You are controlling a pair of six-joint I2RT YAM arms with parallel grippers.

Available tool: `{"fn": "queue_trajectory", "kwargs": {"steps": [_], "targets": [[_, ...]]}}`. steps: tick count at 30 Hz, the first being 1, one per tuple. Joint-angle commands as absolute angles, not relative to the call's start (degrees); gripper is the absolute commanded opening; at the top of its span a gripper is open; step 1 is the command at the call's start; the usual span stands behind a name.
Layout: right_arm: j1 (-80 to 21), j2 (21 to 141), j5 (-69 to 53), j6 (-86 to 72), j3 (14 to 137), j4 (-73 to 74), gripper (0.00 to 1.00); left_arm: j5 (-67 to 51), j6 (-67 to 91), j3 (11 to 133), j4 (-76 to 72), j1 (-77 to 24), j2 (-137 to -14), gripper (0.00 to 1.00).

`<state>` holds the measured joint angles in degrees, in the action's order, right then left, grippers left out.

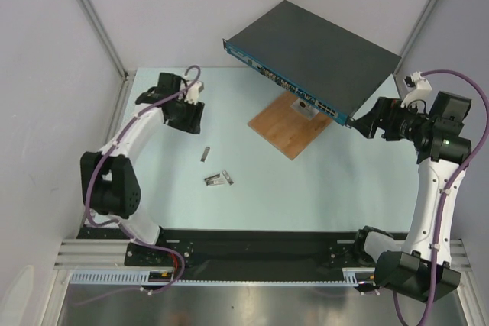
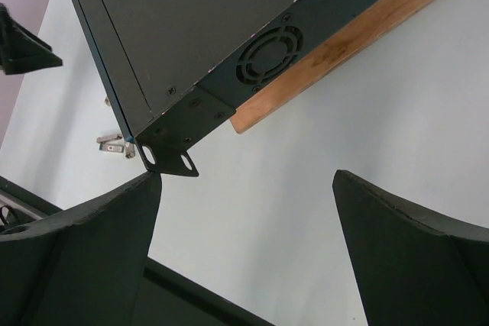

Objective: Insert the plug into the switch port

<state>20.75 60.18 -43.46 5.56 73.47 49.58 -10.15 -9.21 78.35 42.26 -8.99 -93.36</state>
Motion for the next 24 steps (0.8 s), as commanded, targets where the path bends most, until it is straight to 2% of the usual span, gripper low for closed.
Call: {"fn": "queue_trajectory", "kwargs": {"steps": [1,3,12,24], "targets": [[21.01,60.82,-42.01,7.47,76.46,49.04,1.00,-8.52,-11.78,78.39,43.76,-13.18,-97.62,0.57],[21.01,61.26,-41.92,7.73,76.55,49.39,1.00,-8.88,-11.25,80.59,46.21,-14.85,-100.71,0.54],[21.01,60.82,-41.22,9.49,76.64,50.54,1.00,-2.65,-7.91,84.99,49.57,-18.63,-109.95,0.57],[21.01,60.21,-41.83,8.79,77.52,50.01,1.00,3.25,-6.24,89.12,48.87,-19.07,-117.77,0.46]]}}
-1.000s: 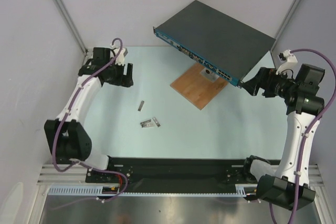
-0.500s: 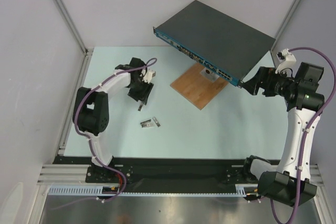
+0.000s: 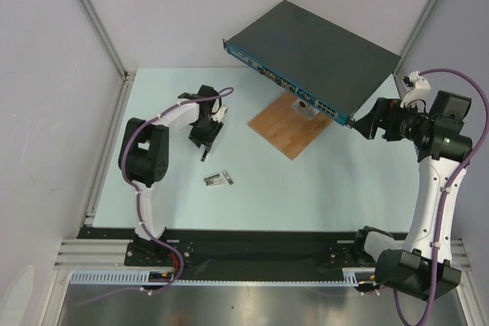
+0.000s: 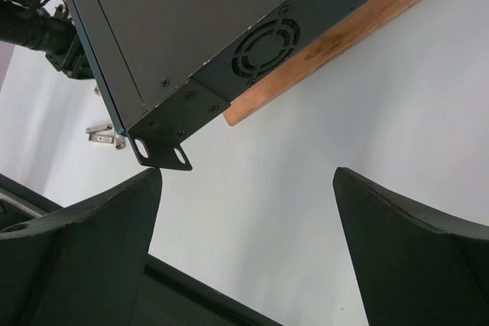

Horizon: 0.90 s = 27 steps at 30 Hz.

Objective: Insert the plug into the switch port

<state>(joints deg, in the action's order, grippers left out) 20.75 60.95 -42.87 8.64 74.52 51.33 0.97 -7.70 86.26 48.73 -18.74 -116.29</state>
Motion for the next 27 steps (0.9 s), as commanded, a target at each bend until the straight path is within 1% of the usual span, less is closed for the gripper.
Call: {"fn": "queue_trajectory", "kwargs": {"steps": [1,3,4,6,7,8,9,10,11,13,14,17,18,21,24,26,27], "targets": [[21.01,60.29,-41.92,8.79,77.61,50.01,1.00,3.08,-6.15,89.56,48.95,-19.07,-118.38,0.44],[21.01,60.12,-41.92,8.53,77.78,49.83,1.00,2.81,-5.80,89.82,48.96,-19.16,-118.65,0.41],[21.01,60.03,-42.01,8.35,77.87,49.75,1.00,2.46,-5.71,90.17,49.04,-19.16,-119.00,0.36],[20.92,59.86,-42.53,8.00,77.87,49.13,1.00,1.59,-5.10,90.44,49.22,-19.07,-119.18,0.30],[20.83,59.94,-42.80,7.56,77.87,48.87,1.00,0.45,-4.75,90.35,49.31,-18.81,-119.01,0.23],[20.66,59.85,-42.98,7.21,77.87,48.00,1.00,-1.21,-3.70,90.35,49.48,-18.63,-118.48,0.18],[20.05,59.94,-42.98,6.86,78.05,47.64,1.00,-2.62,-2.91,90.44,49.66,-17.94,-117.95,0.08],[19.69,60.12,-43.07,6.25,78.31,47.20,1.00,-4.12,-2.29,90.61,49.83,-17.41,-117.25,0.02],[19.25,60.20,-43.15,6.07,79.18,46.41,1.00,-7.96,-0.98,90.79,49.92,-16.88,-114.46,0.00],[17.76,60.73,-42.98,5.10,80.24,45.44,1.00,-11.76,-0.35,90.36,48.27,-14.95,-110.07,0.00],[17.14,60.91,-42.89,4.58,81.46,43.96,1.00,-15.95,2.78,90.18,47.29,-14.42,-104.82,0.00],[14.07,60.82,-41.93,1.77,82.61,38.53,1.00,-22.21,7.45,90.35,43.34,-13.54,-96.27,0.00],[13.02,60.65,-41.40,0.97,82.79,36.76,1.00,-23.80,9.12,90.44,40.81,-13.54,-91.02,0.00],[9.06,59.42,-40.52,-1.84,82.27,29.63,0.97,-28.01,16.15,92.28,38.68,-13.54,-84.31,0.00],[3.44,57.75,-38.33,-2.37,82.09,23.31,0.94,-31.80,25.29,94.31,36.40,-13.71,-81.75,0.00],[-2.33,57.39,-34.83,-2.11,82.44,19.01,0.91,-33.04,33.78,91.68,30.88,-13.71,-78.32,0.00],[-4.55,57.48,-33.67,-1.94,82.62,17.85,0.90,-34.70,36.53,89.76,23.98,-13.71,-76.57,0.00]]}}
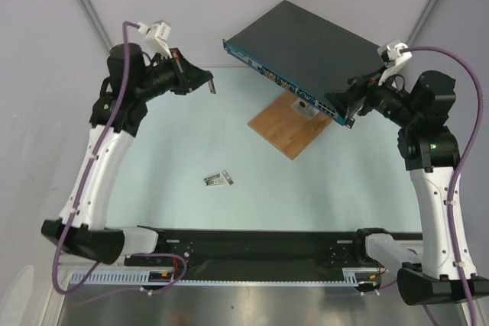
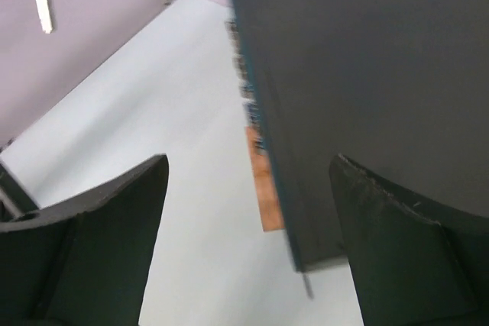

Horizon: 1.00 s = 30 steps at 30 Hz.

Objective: Insert the plug into the switch port

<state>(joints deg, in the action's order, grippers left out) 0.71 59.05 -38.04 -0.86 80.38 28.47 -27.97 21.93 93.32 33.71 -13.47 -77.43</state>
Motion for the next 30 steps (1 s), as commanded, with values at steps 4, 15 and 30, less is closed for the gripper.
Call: {"fn": "queue_trajectory", "kwargs": {"steps": [4,15,30], "targets": [[-13.78,59.32,-28.57,-0.19,83.58,14.68,0.88,-36.73,47.18,80.97,10.57,-15.64,-71.20,0.00],[-39.45,65.82,-16.97,11.86,79.80,9.49,0.89,-28.04,66.27,71.28,-10.02,-24.16,-68.55,0.00],[-47.02,71.89,-5.98,15.64,81.12,4.04,0.62,-26.54,66.09,71.19,-6.94,-28.65,-68.55,0.00]]}}
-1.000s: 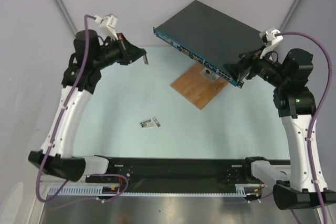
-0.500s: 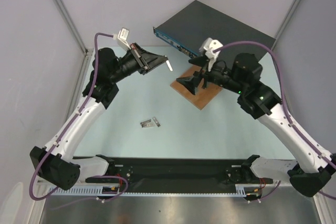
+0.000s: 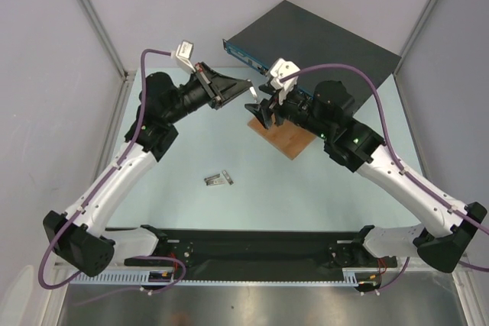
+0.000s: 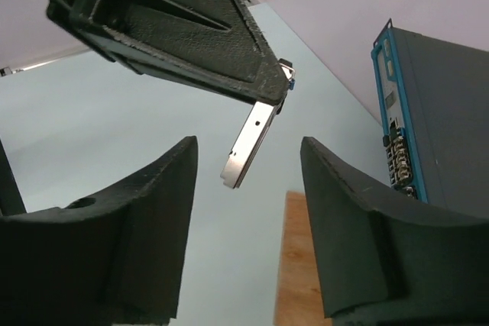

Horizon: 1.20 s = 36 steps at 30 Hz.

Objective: Insert the plug into the switch port

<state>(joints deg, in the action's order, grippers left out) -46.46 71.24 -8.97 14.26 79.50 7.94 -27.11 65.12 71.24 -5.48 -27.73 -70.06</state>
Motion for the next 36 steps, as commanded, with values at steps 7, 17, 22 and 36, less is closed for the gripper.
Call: {"fn": "queue_trajectory", "kwargs": {"steps": [7,17,22,36], "targets": [[-46.41,72.07,-7.46,15.04,81.21,4.66,0.03,-28.03,63.65,71.28,-6.15,-29.88,-67.85,0.00],[-32.44,72.24,-41.10,3.62,84.90,19.57,0.00,-28.91,18.16,75.67,3.07,-22.77,-60.65,0.60],[-25.95,75.49,-57.98,-1.21,87.36,28.12,0.00,-38.48,-11.92,77.69,13.42,-22.85,-57.57,0.64],[-28.91,76.82,-75.05,-15.02,77.35,26.99,0.00,-34.72,-64.94,72.77,35.33,-43.32,-54.75,0.55]]}}
